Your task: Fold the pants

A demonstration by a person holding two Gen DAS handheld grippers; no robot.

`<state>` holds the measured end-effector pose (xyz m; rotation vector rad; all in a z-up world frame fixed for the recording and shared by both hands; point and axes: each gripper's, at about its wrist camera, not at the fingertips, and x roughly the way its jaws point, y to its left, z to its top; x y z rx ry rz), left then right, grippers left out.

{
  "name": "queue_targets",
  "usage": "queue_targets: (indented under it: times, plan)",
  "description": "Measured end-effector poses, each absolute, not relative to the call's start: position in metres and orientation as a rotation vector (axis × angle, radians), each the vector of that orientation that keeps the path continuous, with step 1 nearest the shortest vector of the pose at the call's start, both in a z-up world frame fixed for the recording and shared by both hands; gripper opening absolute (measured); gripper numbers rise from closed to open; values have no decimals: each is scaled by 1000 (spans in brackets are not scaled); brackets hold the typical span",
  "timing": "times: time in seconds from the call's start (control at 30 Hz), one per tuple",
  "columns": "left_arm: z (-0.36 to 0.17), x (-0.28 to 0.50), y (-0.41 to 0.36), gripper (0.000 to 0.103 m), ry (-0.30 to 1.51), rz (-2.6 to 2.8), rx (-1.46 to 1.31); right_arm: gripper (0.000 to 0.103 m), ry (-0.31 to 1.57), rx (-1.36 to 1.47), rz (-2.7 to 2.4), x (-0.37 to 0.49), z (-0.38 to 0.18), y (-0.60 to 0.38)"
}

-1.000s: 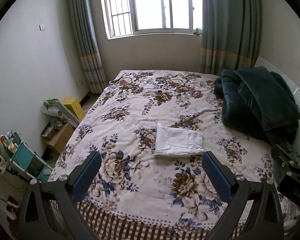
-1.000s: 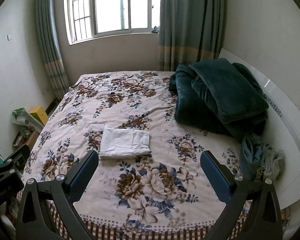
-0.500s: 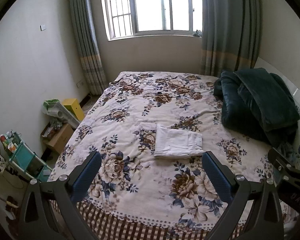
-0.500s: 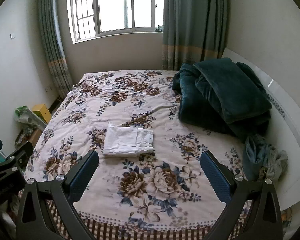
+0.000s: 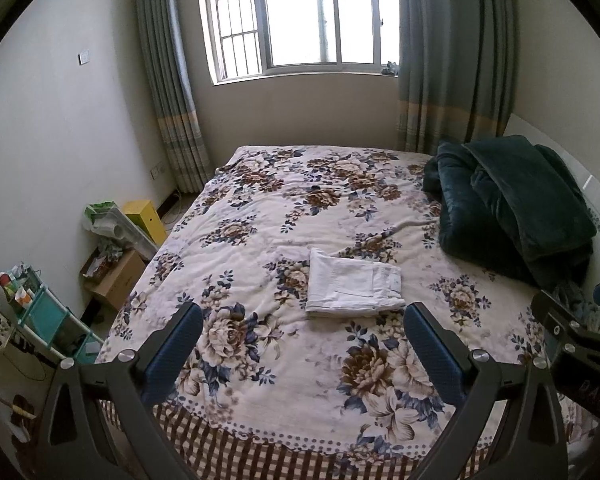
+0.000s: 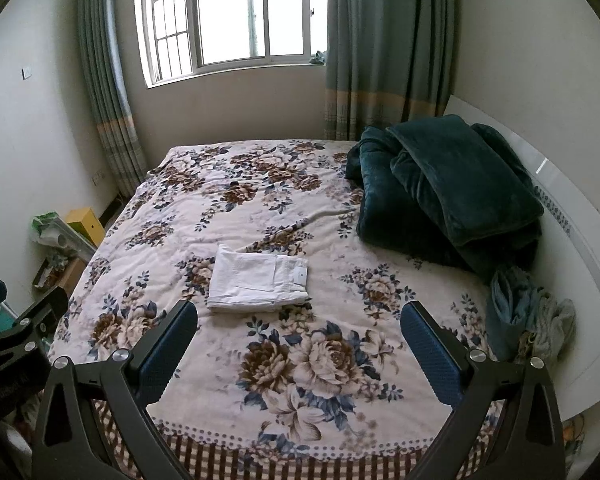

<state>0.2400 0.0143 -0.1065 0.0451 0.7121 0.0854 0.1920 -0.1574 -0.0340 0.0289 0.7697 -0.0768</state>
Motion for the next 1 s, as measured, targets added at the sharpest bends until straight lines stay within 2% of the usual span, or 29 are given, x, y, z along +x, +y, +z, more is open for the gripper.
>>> queue_targets:
  times: [1.0]
  plan:
    - [-87, 241, 7, 103, 682, 75, 53, 103, 770, 36, -75, 182, -35, -150]
